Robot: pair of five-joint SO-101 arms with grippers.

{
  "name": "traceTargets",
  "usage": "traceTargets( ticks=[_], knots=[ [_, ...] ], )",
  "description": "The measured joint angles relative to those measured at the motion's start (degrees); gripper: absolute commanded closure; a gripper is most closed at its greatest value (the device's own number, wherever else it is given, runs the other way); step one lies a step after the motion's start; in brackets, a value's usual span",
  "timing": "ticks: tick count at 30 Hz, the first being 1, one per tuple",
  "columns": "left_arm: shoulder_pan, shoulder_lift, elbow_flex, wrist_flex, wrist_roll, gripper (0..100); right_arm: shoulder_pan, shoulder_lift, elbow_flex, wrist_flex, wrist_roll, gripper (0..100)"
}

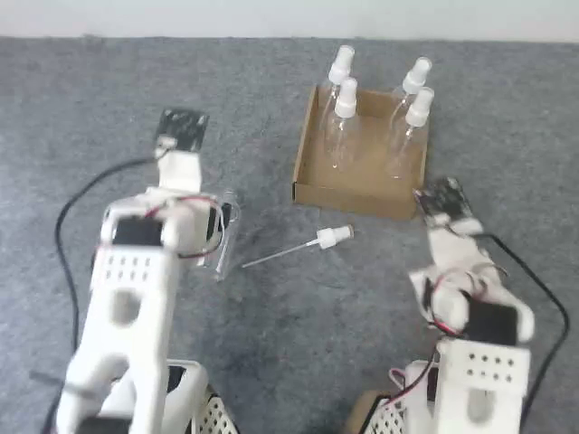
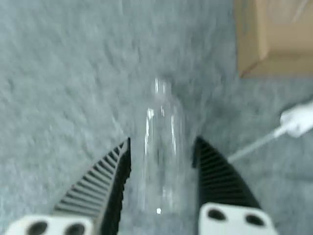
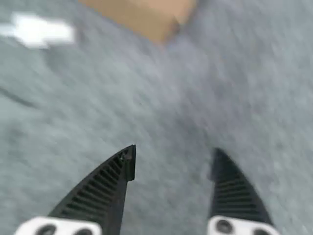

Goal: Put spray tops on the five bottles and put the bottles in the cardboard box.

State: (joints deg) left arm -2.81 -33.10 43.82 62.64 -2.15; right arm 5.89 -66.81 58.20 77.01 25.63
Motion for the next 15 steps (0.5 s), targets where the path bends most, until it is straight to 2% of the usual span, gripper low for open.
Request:
traceTargets(
  ticks=[4, 7, 15],
  knots=[
    [0.1, 14.0, -9.0, 3.1, -0.7, 76, 10.4, -3.4, 7.0, 0.0, 10.2, 85.9],
    [0.2, 22.1, -14.0, 4.2, -0.9, 76, 14.9, -3.5, 10.2, 0.0, 15.1, 80.0],
    [0.0, 36.4, -18.4, 4.6, -2.3, 76, 21.5, -4.0, 11.5, 0.0, 18.5, 79.9]
  ],
)
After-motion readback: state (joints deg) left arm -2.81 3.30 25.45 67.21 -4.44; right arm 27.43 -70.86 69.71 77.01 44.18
